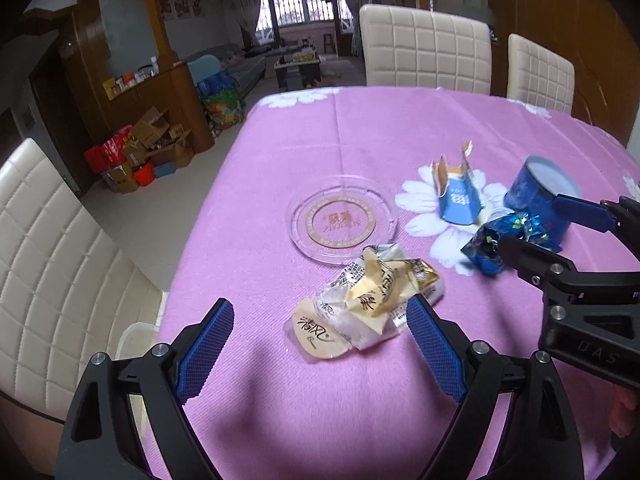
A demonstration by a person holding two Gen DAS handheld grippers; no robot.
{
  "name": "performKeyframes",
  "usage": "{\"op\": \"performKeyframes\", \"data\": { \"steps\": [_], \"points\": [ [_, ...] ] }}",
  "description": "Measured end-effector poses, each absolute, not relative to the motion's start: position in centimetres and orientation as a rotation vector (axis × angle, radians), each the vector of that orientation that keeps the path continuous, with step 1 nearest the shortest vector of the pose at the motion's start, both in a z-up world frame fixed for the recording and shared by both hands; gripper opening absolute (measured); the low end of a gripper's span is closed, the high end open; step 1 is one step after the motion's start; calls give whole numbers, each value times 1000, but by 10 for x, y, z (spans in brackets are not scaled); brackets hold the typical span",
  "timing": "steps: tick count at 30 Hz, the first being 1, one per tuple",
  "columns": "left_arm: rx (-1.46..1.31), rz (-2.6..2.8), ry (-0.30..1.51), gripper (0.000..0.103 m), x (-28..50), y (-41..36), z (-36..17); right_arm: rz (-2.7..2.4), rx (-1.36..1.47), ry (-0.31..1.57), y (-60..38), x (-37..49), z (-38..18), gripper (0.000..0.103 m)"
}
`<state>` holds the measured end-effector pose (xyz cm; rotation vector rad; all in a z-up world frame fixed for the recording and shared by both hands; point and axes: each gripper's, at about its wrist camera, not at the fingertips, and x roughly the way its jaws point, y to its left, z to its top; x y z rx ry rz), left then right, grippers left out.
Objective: Collect trash
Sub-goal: 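Grasp the blue candy wrapper with the right tool while the left grasps the gold snack wrapper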
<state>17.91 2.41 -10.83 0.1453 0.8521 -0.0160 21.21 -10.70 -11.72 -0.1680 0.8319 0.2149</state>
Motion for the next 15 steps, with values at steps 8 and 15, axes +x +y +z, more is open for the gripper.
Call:
{"op": "performKeyframes", "data": {
  "steps": [8,15],
  "points": [
    [129,-11,891,83,188,31,-127,219,-153,891,-107,223,-142,70],
    [87,-55,909,29,182,32,-122,223,-138,898,-109,215,-139,51]
  ]
}}
